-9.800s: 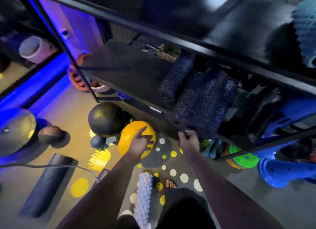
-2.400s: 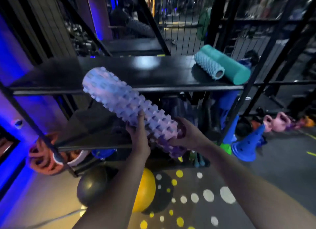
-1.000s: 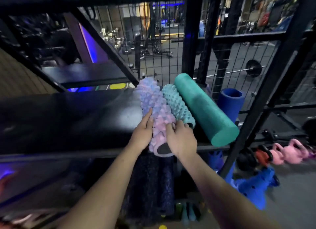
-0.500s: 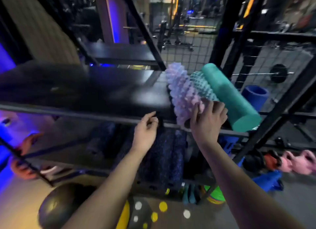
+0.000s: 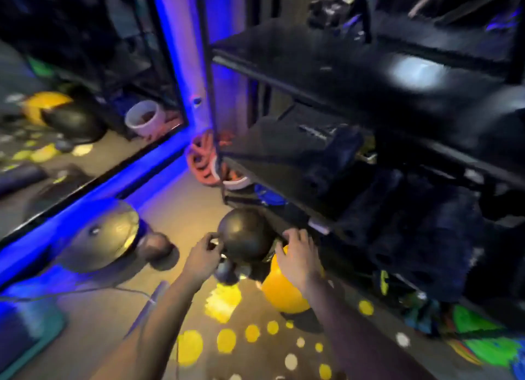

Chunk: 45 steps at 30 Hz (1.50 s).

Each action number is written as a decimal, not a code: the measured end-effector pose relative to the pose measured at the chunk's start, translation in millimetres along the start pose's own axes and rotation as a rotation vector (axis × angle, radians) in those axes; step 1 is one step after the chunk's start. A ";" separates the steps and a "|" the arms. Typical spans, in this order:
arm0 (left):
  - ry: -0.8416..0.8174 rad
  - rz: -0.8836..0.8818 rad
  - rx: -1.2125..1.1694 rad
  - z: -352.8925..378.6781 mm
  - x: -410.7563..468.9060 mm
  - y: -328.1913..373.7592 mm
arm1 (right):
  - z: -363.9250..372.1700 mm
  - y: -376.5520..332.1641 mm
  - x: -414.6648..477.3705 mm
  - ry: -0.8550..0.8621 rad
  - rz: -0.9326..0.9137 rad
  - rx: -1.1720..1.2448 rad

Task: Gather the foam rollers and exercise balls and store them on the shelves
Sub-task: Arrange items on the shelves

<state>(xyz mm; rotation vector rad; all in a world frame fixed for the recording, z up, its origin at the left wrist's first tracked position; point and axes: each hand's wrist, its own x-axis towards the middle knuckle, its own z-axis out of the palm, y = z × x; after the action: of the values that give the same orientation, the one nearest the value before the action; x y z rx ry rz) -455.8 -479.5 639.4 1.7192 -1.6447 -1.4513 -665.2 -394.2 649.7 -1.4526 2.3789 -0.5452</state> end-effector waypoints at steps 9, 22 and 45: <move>0.021 -0.322 -0.109 -144.2 -6.5 -144.1 | 171.9 -104.0 -42.1 -0.581 0.170 -0.010; 0.076 -0.702 0.075 -152.2 147.9 -344.0 | 426.4 -111.5 36.2 -0.988 0.413 0.019; 0.045 -0.753 -0.057 -102.4 302.8 -676.2 | 774.8 -124.9 -13.3 -0.669 1.185 0.985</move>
<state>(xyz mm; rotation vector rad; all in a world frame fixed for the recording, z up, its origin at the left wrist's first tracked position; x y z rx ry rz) -77.1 -609.1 7.6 2.4557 -0.9347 -1.7031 -220.5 -560.3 24.6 0.2408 1.5596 -0.5854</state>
